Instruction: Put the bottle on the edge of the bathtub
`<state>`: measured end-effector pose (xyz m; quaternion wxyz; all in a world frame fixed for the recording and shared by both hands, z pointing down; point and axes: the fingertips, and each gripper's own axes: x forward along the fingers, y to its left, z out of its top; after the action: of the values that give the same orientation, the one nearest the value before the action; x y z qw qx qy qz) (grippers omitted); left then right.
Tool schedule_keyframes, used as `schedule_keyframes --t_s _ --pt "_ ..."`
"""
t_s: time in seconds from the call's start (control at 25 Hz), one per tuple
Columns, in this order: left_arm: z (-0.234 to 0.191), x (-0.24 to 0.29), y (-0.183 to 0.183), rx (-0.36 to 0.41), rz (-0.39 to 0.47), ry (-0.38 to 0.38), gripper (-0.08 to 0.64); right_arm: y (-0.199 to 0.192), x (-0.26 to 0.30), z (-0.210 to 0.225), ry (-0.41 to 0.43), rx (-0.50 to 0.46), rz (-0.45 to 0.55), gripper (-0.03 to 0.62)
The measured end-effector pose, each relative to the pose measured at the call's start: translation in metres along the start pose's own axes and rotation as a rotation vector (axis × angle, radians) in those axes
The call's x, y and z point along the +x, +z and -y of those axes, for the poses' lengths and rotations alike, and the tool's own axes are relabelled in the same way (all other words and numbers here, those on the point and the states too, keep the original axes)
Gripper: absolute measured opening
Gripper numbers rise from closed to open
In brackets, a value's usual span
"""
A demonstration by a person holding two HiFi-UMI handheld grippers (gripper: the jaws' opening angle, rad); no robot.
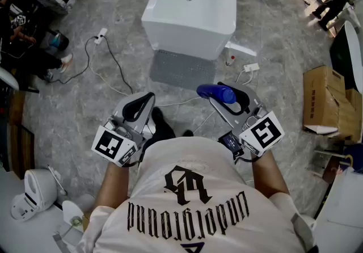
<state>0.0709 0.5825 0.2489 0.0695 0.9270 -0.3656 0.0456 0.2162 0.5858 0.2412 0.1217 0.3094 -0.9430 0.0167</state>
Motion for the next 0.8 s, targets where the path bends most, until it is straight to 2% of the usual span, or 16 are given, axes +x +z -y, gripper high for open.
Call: schedule_keyframes --t_s 0.48,0.8 --pt "-0.023 0.002 -0.008 -0.025 -0.013 -0.001 0.008 -0.002 0.016 0.006 -0.006 0.025 -0.013 0.155" --pt "-0.088 -0.002 -0.012 -0.052 -0.01 0.01 0.008 0.01 0.084 0.017 0.009 0.024 -0.03 0.155"
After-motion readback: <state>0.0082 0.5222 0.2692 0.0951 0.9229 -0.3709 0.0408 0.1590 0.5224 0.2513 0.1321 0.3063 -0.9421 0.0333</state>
